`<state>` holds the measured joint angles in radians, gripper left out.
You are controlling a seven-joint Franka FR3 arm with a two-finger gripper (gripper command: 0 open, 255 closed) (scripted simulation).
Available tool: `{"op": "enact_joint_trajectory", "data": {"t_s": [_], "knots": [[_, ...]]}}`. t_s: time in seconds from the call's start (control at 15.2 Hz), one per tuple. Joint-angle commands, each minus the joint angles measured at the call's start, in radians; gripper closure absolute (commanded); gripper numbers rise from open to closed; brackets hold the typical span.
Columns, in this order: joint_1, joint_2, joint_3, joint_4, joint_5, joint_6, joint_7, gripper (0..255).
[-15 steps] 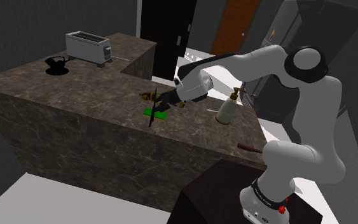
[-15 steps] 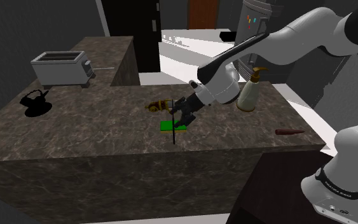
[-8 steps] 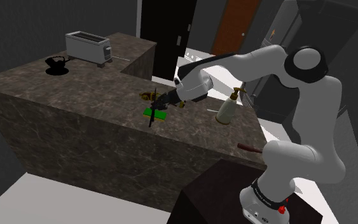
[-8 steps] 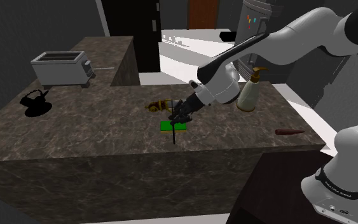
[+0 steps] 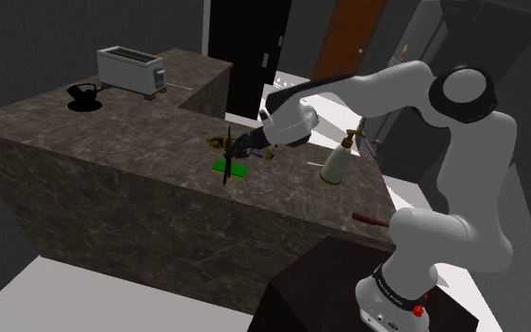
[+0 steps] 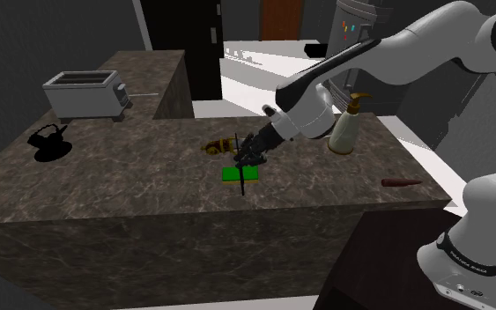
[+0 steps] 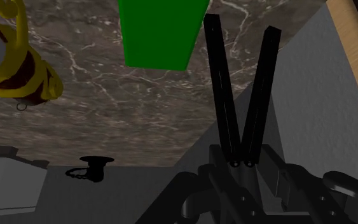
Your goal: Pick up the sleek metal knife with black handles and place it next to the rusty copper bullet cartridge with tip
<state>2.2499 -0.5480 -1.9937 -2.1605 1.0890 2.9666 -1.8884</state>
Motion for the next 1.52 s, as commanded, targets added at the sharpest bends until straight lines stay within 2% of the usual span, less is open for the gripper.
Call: {"op": "enact_joint_trajectory", "data": {"t_s": [0.0,0.66,1.45], "knots": [[-0.006,0.034,0.004,-0.002,-0.004,-0.023,0.029,255],[-0.064,0.198,0.036,0.001,-0.022,-0.15,0.158,255],[-0.158,0.388,0.083,0.037,-0.015,-0.323,0.279,255]]}}
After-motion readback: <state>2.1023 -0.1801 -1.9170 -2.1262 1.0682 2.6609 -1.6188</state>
